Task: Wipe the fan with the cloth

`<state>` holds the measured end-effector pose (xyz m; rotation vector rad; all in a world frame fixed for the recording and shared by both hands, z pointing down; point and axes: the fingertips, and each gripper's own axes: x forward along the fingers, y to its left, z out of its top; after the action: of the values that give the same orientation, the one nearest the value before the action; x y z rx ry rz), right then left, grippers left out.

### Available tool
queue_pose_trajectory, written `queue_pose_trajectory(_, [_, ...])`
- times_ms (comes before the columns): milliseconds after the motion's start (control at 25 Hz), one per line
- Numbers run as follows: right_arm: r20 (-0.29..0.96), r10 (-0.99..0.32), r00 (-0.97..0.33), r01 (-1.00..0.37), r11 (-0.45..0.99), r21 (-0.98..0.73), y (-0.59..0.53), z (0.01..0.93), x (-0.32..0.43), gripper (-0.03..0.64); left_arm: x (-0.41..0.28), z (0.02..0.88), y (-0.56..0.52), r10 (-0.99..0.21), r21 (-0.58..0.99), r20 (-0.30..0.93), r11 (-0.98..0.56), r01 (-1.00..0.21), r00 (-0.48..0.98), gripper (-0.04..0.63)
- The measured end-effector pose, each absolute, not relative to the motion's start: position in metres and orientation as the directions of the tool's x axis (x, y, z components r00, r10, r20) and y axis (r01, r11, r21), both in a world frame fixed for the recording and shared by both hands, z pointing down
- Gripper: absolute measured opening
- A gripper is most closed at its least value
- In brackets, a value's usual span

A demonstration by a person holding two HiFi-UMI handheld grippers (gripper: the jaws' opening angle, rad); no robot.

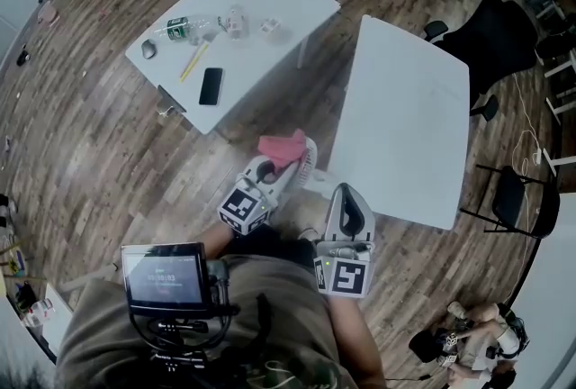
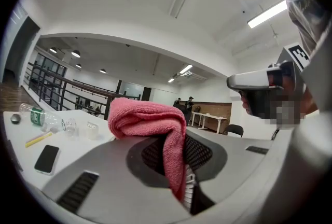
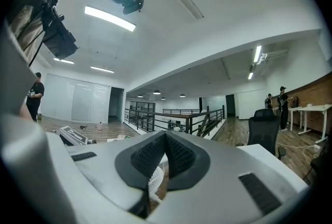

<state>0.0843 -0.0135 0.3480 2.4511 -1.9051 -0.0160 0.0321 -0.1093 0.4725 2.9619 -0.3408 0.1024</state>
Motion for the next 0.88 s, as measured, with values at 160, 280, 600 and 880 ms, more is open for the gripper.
queue_pose_trajectory(160, [0.024, -0.965, 0.261, -0.965, -0.260, 0.036, -0.013, 0.350, 0.088, 0.005, 0.040, 0.474, -0.117, -0.199, 0.159, 0.093, -0.964, -0.212, 0.975, 0.071])
queue_pose_trajectory(280, [0.028, -0.963, 0.270, -0.962, -0.269, 0.037, -0.014, 0.350, 0.091, 0.005, 0.044, 0.474, -0.125, -0.201, 0.159, 0.096, -0.964, -0.215, 0.975, 0.071])
queue_pose_trajectory(600, [0.033, -0.963, 0.269, -0.962, -0.267, 0.054, -0.016, 0.354, 0.089, 0.005, 0.050, 0.496, -0.143, -0.217, 0.195, 0.123, -0.951, -0.238, 0.968, 0.071])
queue_pose_trajectory(880, [0.030, -0.959, 0.281, -0.958, -0.279, 0.061, -0.011, 0.356, 0.090, 0.005, 0.051, 0.519, -0.151, -0.237, 0.167, 0.172, -0.950, -0.265, 0.956, 0.071])
